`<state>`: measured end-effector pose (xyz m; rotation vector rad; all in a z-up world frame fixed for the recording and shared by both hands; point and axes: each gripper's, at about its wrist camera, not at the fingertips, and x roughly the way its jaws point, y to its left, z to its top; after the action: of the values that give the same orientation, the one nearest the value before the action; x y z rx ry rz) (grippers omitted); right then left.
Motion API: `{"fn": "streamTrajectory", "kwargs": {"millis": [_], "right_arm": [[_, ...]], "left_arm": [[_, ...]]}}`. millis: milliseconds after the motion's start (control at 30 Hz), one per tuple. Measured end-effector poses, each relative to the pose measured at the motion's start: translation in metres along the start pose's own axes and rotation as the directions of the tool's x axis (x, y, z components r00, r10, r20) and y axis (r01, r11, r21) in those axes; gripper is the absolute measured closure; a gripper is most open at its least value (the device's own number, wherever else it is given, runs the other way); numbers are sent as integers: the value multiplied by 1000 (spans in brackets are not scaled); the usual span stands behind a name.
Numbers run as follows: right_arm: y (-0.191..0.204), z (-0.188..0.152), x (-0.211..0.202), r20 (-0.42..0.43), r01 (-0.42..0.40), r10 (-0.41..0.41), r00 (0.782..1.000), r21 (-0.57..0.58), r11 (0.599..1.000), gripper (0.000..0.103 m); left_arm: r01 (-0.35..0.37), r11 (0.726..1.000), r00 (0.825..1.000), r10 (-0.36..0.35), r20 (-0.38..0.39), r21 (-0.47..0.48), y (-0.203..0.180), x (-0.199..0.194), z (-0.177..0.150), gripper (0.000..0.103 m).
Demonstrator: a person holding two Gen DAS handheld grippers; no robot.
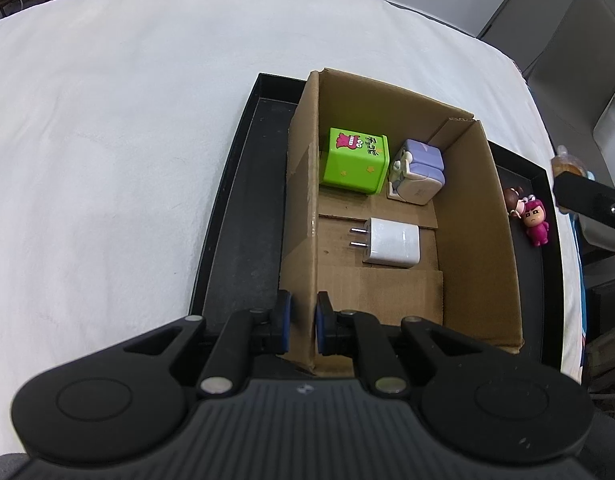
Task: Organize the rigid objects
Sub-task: 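Lift the jar and blue doll and carry them over the box, then lower the jar and doll into the box and open the right gripper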
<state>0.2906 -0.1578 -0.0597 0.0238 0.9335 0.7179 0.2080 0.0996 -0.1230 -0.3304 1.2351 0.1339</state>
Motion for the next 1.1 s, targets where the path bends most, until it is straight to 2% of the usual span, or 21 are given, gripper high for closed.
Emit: {"fn": "streamTrajectory", "kwargs": {"millis": [600,1100], "right_arm": [[19,-9,36,-61,-100,104,993,62,993,44],[17,-19,70,-125,-110,128,984,140,984,44]], "left_arm": [[11,1000,1000,-11,17,-8,1,-3,-3,92],[10,1000,1000,-10,19,-10,2,-4,-3,92]]}}
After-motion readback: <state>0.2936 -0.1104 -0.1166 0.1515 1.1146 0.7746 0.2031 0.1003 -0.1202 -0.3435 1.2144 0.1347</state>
